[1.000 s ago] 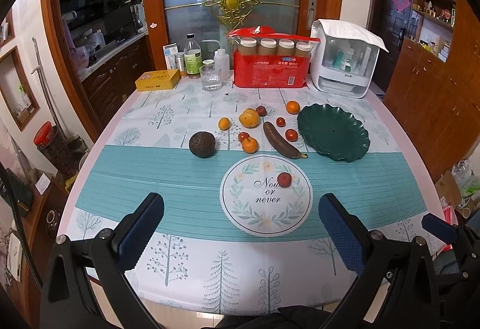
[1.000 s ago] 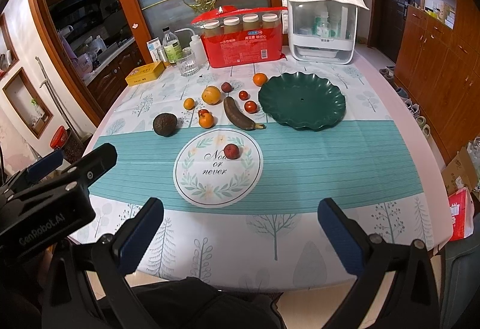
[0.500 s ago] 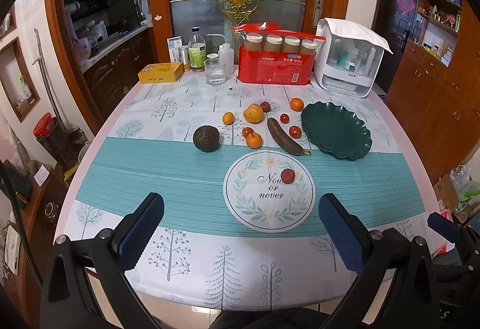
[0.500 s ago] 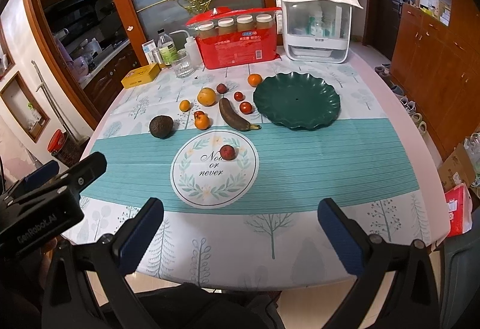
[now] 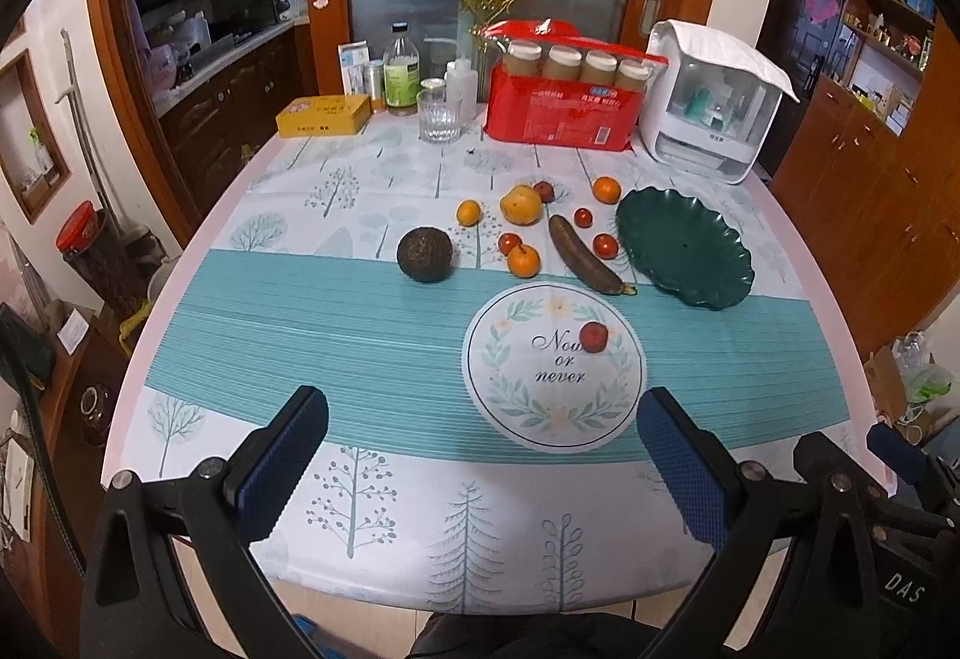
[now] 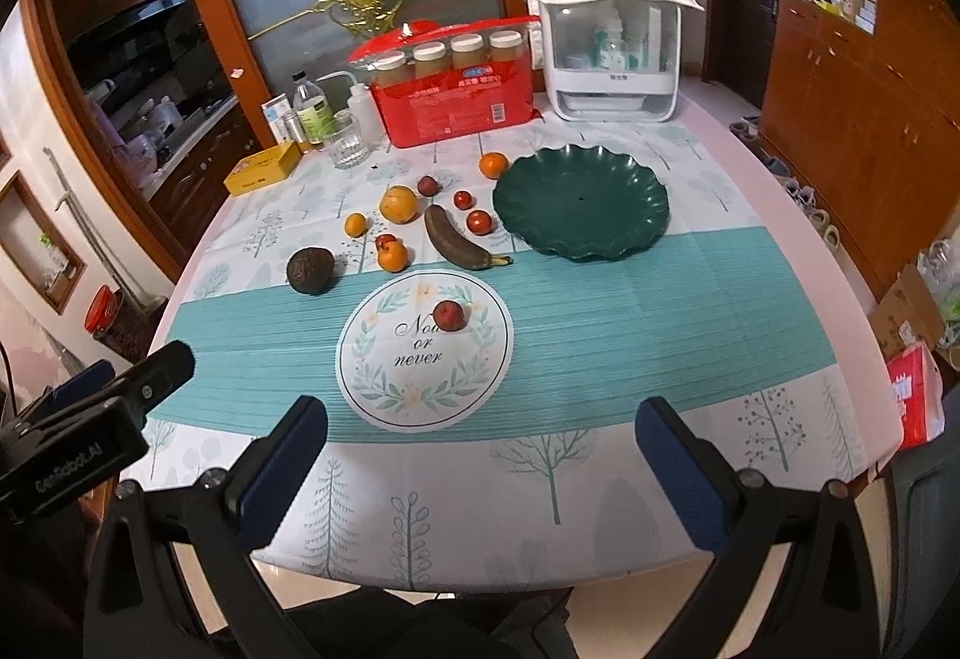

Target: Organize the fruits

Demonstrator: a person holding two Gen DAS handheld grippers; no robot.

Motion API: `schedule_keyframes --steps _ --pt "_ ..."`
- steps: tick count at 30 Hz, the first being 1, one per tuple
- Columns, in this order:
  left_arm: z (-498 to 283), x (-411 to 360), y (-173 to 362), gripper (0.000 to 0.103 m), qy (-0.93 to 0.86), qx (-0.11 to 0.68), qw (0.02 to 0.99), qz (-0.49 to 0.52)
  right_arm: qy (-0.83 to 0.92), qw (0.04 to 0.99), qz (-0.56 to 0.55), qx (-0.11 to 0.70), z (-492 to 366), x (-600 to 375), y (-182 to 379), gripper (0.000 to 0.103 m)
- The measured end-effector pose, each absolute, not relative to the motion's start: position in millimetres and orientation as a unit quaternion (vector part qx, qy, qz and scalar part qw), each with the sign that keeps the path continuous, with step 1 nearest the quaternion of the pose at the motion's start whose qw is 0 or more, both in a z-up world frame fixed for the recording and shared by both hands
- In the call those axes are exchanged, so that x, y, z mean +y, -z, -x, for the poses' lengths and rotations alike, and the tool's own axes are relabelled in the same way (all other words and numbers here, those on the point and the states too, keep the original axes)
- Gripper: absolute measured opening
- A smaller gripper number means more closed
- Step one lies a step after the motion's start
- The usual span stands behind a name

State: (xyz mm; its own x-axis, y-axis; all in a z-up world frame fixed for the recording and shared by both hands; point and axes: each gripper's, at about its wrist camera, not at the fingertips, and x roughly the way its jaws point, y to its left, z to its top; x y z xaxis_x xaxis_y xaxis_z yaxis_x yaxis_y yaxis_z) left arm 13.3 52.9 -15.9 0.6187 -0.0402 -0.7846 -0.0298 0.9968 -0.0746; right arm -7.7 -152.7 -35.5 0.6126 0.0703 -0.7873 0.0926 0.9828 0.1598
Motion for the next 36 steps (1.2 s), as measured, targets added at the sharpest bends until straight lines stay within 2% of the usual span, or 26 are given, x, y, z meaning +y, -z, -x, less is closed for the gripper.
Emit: schedule_keyframes --steps 17,36 --pt "-85.0 108.8 56.5 0.103 0.013 0.488 0.872 0.037 0.023 0.9 -0.078 0.428 -26.5 -111.7 64.0 0.101" --pt "-214.9 135.6 111.7 0.102 -0.007 0.508 0.857 0.081 -0.037 0.891 0.004 0.452 -123.7 -92.9 136.8 0.077"
